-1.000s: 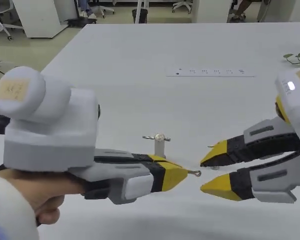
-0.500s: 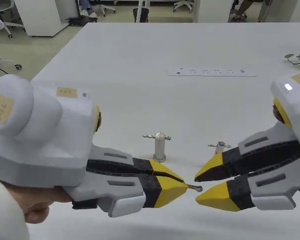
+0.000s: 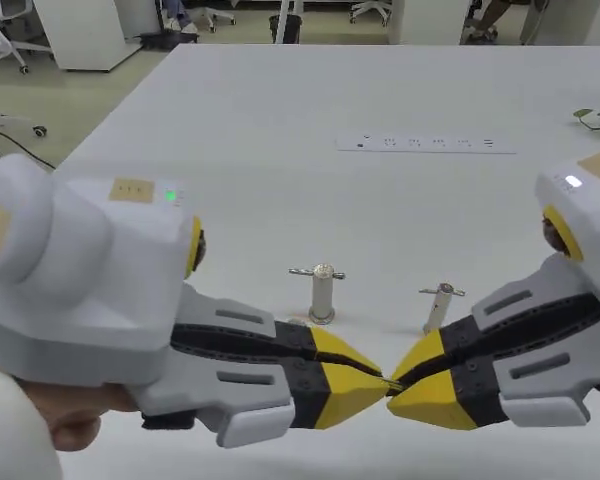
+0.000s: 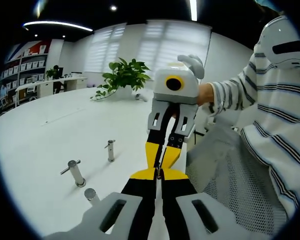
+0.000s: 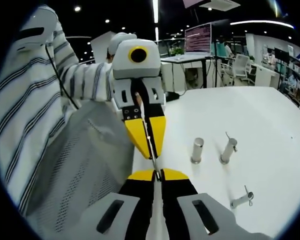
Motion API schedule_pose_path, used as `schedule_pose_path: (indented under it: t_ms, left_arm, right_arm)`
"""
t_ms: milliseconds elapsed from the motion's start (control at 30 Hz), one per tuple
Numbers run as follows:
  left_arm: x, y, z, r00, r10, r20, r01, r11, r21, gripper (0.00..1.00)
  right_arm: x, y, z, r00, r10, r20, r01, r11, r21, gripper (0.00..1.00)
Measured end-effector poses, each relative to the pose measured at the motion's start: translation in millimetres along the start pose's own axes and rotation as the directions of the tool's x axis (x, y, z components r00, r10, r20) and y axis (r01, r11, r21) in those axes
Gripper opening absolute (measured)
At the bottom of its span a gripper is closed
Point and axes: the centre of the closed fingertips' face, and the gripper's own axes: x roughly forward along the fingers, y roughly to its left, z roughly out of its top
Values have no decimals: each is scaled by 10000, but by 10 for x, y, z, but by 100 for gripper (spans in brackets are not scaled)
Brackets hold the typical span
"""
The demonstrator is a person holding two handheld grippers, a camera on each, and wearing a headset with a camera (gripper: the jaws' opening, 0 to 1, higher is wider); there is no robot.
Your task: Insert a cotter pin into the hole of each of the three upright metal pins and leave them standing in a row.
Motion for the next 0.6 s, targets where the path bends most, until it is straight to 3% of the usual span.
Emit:
schedule_pose_path:
  t_ms: [167, 233, 400, 567, 600]
  left_arm:
    - [2, -5, -56, 9997, -57, -228, 61, 9998, 175, 0]
    - [13, 5, -96, 9994, -66, -343, 60, 9998, -182, 1]
    - [31, -13, -162, 9978, -58, -653, 74, 9997, 240, 1]
    - [58, 0, -278, 9924, 64, -1225, -4, 9988, 483, 1]
    - [65, 0, -273, 9930, 75, -1178, -24, 9991, 429, 1]
  right_arm:
    - [9, 28, -15, 9997, 111, -234, -120, 9993, -349, 6]
    - [12, 27, -27, 9993, 121, -341, -136, 9990, -435, 6]
    - [13, 37, -50, 9982, 190, -567, -223, 9981, -582, 5]
    - [6, 56, -44, 9973, 321, -667, -364, 9973, -644, 5]
    - [6, 68, -52, 9966, 371, -730, -417, 9971, -633, 5]
